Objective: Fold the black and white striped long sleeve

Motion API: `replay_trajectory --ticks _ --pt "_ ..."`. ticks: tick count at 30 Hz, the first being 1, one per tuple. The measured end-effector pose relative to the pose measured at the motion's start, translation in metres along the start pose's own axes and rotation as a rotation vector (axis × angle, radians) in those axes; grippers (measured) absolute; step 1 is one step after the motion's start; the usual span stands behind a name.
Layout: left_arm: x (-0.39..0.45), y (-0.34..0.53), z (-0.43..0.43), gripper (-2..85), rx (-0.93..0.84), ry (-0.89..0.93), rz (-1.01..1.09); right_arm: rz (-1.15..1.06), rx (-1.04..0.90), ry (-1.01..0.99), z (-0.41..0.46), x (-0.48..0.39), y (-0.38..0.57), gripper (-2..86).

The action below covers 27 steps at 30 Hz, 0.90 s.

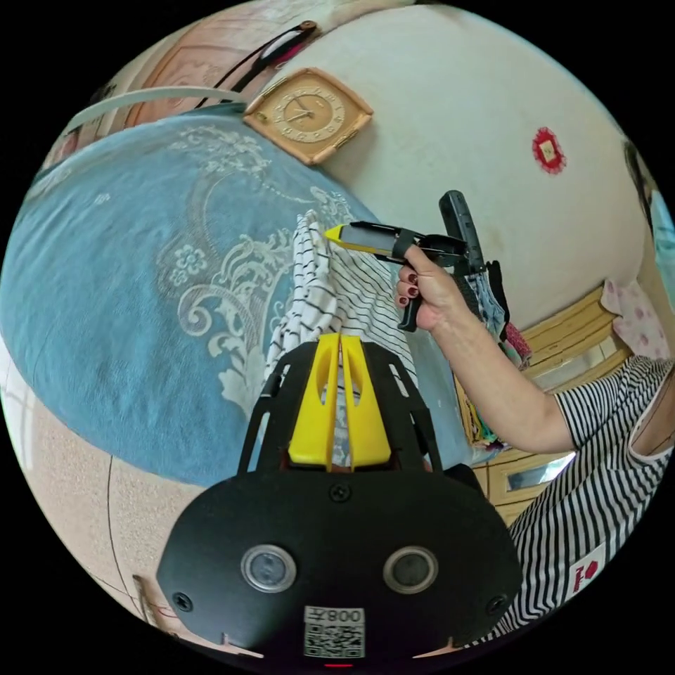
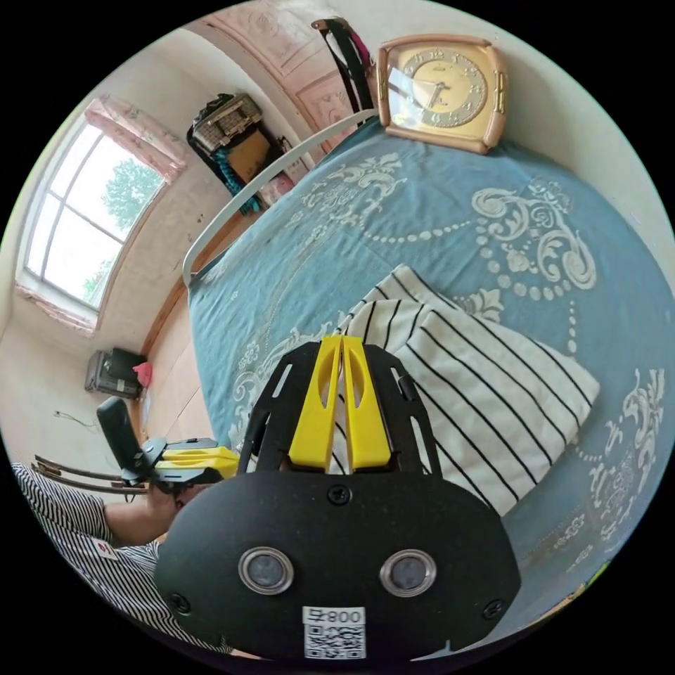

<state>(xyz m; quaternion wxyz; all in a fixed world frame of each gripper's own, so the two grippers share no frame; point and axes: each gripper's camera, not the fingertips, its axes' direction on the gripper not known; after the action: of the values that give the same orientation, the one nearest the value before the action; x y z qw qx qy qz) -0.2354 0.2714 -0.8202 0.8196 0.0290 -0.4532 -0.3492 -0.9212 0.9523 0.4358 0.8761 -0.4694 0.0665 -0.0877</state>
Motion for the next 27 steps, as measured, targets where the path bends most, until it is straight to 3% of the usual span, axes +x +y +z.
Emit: replay_trajectory --ticks 11,16,19,22,27 --pt "0.037 0.01 0.034 0.2 -0.102 -0.289 0.145 -0.124 -0.1 0.297 0.041 -0.027 0.002 0.2" --pt "0.065 0.009 0.028 0.2 -0.042 -0.297 0.228 -0.099 -0.103 0.23 0.036 -0.011 0.016 0.2" --pt "0.064 0.007 0.048 0.2 -0.131 -0.374 0.231 -0.078 -0.129 0.193 0.033 0.001 0.024 0.3" --pt "0.053 0.008 0.05 0.2 -0.145 -0.305 0.166 -0.026 -0.147 0.126 0.024 0.02 0.035 0.3" --pt "0.053 0.014 0.035 0.3 -0.121 -0.309 0.133 0.031 -0.015 0.018 -0.033 0.052 0.088 0.5"
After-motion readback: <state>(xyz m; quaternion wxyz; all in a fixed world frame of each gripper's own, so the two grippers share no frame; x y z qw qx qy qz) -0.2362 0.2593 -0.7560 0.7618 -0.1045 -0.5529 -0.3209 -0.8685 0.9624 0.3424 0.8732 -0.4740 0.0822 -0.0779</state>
